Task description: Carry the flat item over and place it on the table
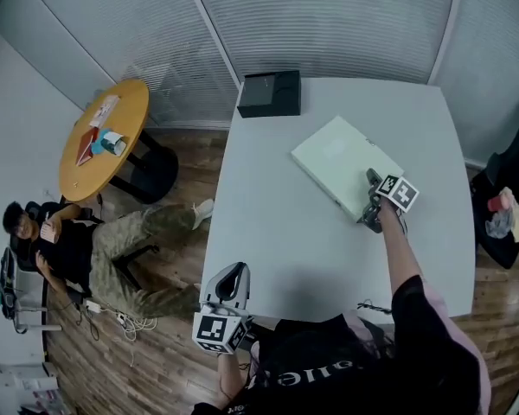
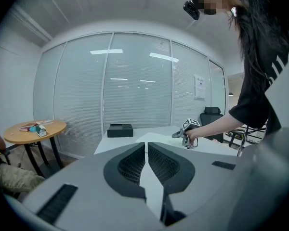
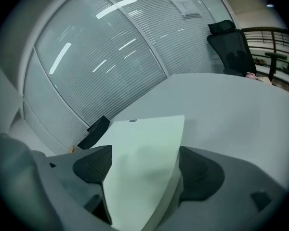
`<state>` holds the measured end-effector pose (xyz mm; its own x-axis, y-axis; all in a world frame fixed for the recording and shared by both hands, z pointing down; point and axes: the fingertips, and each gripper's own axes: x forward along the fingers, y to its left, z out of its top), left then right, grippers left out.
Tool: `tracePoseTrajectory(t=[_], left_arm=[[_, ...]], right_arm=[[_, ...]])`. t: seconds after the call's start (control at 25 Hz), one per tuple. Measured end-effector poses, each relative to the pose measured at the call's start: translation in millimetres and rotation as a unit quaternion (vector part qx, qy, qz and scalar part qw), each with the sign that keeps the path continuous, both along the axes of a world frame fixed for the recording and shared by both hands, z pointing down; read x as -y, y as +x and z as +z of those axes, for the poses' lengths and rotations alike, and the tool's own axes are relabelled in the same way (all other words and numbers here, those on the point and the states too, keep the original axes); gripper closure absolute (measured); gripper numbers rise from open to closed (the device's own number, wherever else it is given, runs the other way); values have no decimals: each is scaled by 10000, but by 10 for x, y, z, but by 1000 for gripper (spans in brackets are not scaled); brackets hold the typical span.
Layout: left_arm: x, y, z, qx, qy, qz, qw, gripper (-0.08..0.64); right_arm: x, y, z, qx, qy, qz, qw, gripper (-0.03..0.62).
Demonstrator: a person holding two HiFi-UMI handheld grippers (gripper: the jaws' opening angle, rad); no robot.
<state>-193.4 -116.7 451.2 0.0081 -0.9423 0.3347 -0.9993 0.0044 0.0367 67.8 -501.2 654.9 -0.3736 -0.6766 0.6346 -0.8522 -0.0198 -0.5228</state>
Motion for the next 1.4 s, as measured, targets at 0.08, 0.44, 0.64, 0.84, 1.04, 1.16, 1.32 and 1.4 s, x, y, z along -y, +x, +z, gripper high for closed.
tracePoseTrajectory(t=[0.08,0.44,0.64,0.84,1.04,1.16,1.32,1.4], left_arm=[[-6,-63,15,-31,22,-24,10000,525],[-39,-184,48,-122,131,121,9998,525],[-71,-182,19,-139,224,312,9992,525],[-105,-161,21,-188,316,531,9979,525],[-201,-148,25,-248,375,719,9964,525],[-281,-104,58,-257,385,890,9950,525],[-347,-39,111,-293,386,1110,9926,525],[-382,11,135,-334,380,1223,9912,525]], right_arm=[[17,31,-17,-127,64,-77,9999,183],[-183,-52,-264,-56,459,-624,9970,187],[-562,-359,-734,332,997,-1439,9840,190],[-1103,-697,-1145,641,1452,-2225,9619,313],[-1708,-957,-1476,766,1837,-2605,9447,456],[-2106,-1029,-1578,783,1997,-2709,9384,496],[-2552,-1072,-1602,908,2027,-2727,9361,513],[-2729,-1062,-1577,853,2001,-2762,9362,519]])
